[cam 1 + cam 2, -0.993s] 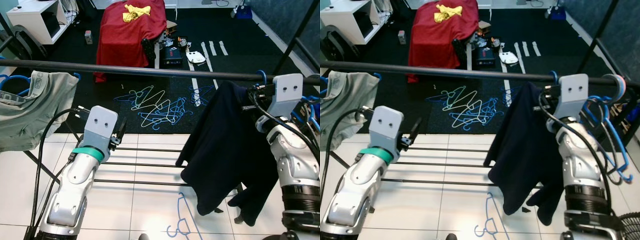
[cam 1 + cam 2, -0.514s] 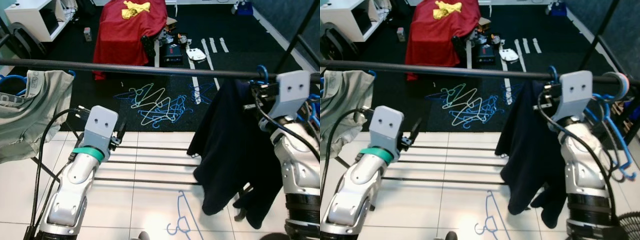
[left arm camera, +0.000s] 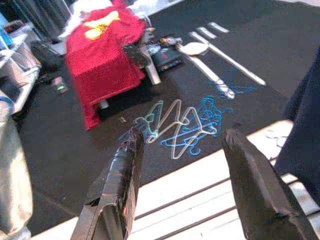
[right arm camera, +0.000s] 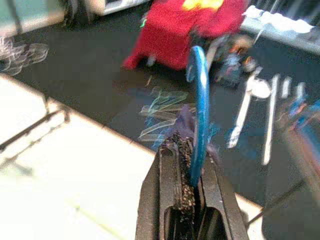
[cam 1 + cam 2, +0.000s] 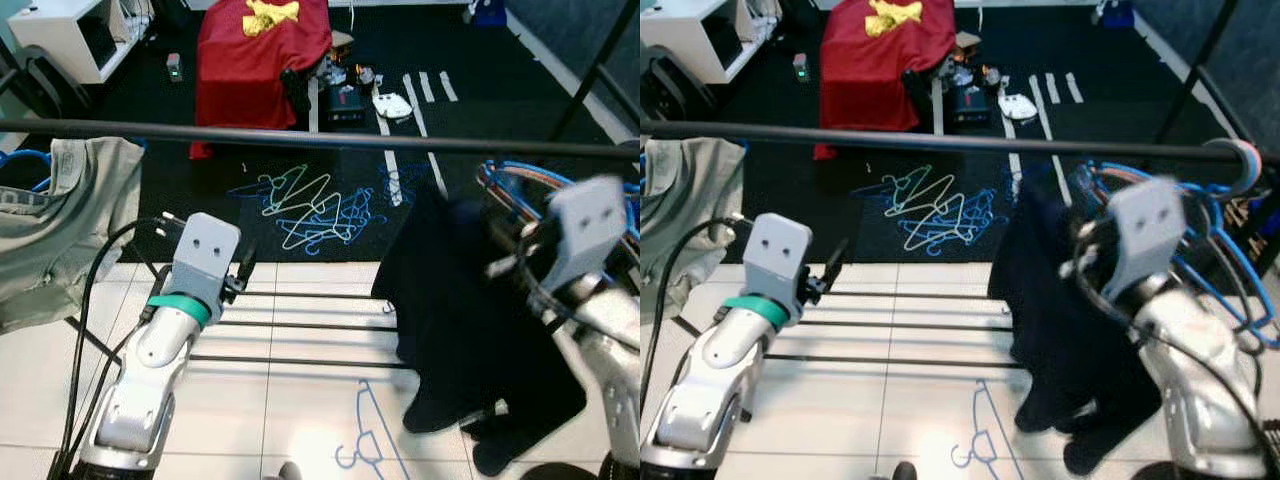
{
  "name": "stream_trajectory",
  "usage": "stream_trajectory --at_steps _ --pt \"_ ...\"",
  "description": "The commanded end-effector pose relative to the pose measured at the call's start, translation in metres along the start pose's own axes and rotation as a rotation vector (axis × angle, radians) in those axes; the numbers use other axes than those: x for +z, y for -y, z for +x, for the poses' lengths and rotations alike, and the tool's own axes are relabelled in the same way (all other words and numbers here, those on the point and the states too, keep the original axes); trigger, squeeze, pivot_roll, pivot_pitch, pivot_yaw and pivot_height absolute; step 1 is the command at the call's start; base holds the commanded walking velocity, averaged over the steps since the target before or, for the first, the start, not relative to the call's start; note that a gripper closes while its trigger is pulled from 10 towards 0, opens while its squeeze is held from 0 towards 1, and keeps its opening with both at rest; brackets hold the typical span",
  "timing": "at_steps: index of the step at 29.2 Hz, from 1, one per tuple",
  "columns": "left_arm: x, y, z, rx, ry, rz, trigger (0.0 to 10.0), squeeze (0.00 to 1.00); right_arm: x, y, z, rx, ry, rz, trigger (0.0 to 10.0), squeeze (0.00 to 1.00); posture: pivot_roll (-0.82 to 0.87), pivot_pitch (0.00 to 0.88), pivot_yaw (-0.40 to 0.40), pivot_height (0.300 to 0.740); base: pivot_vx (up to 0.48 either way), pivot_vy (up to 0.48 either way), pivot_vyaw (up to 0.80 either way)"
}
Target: Hang hanger
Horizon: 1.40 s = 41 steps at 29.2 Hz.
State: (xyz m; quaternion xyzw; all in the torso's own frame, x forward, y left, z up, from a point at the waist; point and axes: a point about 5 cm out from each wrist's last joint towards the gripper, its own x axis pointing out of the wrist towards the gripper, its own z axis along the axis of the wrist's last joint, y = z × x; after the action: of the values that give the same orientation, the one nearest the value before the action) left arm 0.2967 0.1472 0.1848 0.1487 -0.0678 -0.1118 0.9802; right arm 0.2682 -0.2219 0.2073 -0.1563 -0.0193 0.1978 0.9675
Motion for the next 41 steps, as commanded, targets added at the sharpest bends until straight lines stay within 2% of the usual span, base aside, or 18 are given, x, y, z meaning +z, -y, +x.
stream_trajectory --at_steps 1,4,7,12,14,15,16,17,18,20,21,24,27,32,33,37,39,41 --pt "-0.001 0.0 -0.003 -0.023 -0.01 -0.012 10.0 0.0 0.009 -0.005 -0.001 0.048 0.031 -0.025 10.0 0.0 -0.05 0.097 0.127 0.74 0.0 0.0 0.0" --pt "0.004 -0.007 -0.008 -0.092 -0.006 -0.031 10.0 0.0 0.009 -0.005 0.0 0.101 0.025 -0.042 10.0 0.0 -0.04 0.095 0.114 0.74 0.0 0.0 0.0" --pt "0.01 0.004 -0.023 -0.267 -0.005 -0.095 10.0 0.0 0.042 -0.001 0.016 0.178 0.176 -0.067 10.0 0.0 -0.03 0.088 0.104 0.74 0.0 0.0 0.0" --pt "0.013 0.009 -0.026 -0.313 0.002 -0.124 10.0 0.0 0.053 -0.004 0.02 0.235 0.218 -0.072 10.0 0.0 -0.03 0.087 0.101 0.74 0.0 0.0 0.0" --pt "0.019 0.013 -0.027 -0.351 0.019 -0.152 10.0 0.0 0.063 -0.01 0.022 0.324 0.249 -0.074 10.0 0.0 -0.03 0.082 0.094 0.74 0.0 0.0 0.0" --pt "0.026 0.013 -0.025 -0.37 0.047 -0.161 10.0 0.0 0.07 -0.018 0.022 0.416 0.265 -0.071 10.0 0.0 -0.03 0.081 0.089 0.74 0.0 0.0 0.0" --pt "0.033 0.01 -0.024 -0.384 0.072 -0.149 10.0 0.6 0.073 -0.024 0.019 0.491 0.268 -0.071 10.0 0.0 -0.04 0.08 0.091 0.74 0.0 0.0 0.0" --pt "0.033 0.01 -0.024 -0.384 0.072 -0.149 10.0 0.6 0.073 -0.024 0.019 0.491 0.268 -0.071 10.0 0.0 -0.04 0.08 0.091 0.74 0.0 0.0 0.0" --pt "0.038 0.002 -0.024 -0.421 0.081 -0.122 10.0 1.0 0.073 -0.029 0.015 0.544 0.262 -0.077 10.0 0.0 -0.04 0.08 0.096 0.74 0.0 0.0 0.0" --pt "0.038 0.002 -0.024 -0.421 0.081 -0.122 10.0 1.0 0.073 -0.029 0.015 0.544 0.262 -0.077 10.0 0.0 -0.04 0.08 0.096 0.74 0.0 0.0 0.0" --pt "0.039 -0.005 -0.028 -0.488 0.074 -0.098 10.0 1.0 0.073 -0.031 0.013 0.583 0.263 -0.073 10.0 0.0 -0.03 0.081 0.101 0.74 0.0 0.0 0.0" --pt "0.039 -0.008 -0.032 -0.553 0.058 -0.096 10.0 1.0 0.077 -0.033 0.011 0.615 0.277 -0.064 10.0 0.0 -0.03 0.079 0.105 0.74 0.0 0.0 0.0" --pt "0.038 0.001 -0.035 -0.672 0.033 -0.126 10.0 1.0 0.088 -0.033 0.015 0.648 0.321 -0.068 10.0 0.0 -0.04 0.067 0.11 0.74 0.0 0.0 0.0" --pt "0.035 0.007 -0.033 -0.684 0.023 -0.126 10.0 1.0 0.092 -0.032 0.021 0.631 0.339 -0.077 10.0 0.0 -0.05 0.058 0.11 0.74 0.0 0.0 0.0" --pt "0.033 0.012 -0.032 -0.693 0.022 -0.127 10.0 0.0 0.094 -0.032 0.024 0.614 0.354 -0.083 10.0 0.0 -0.05 0.052 0.109 0.74 0.0 0.0 0.0" --pt "0.027 0.02 -0.02 -0.625 0.028 -0.098 10.0 0.0 0.101 -0.032 0.035 0.57 0.401 -0.08 10.0 0.0 -0.04 0.036 0.097 0.74 0.0 0.0 0.0" --pt "0.022 0.019 -0.004 -0.471 0.036 -0.044 10.0 0.0 0.107 -0.032 0.044 0.536 0.438 -0.074 10.0 0.0 -0.04 0.026 0.093 0.74 0.0 0.0 0.0" --pt "0.021 0.017 0.0 -0.425 0.037 -0.05 10.0 0.0 0.109 -0.032 0.046 0.522 0.45 -0.074 10.0 0.0 -0.05 0.017 0.093 0.74 0.0 0.0 0.0"
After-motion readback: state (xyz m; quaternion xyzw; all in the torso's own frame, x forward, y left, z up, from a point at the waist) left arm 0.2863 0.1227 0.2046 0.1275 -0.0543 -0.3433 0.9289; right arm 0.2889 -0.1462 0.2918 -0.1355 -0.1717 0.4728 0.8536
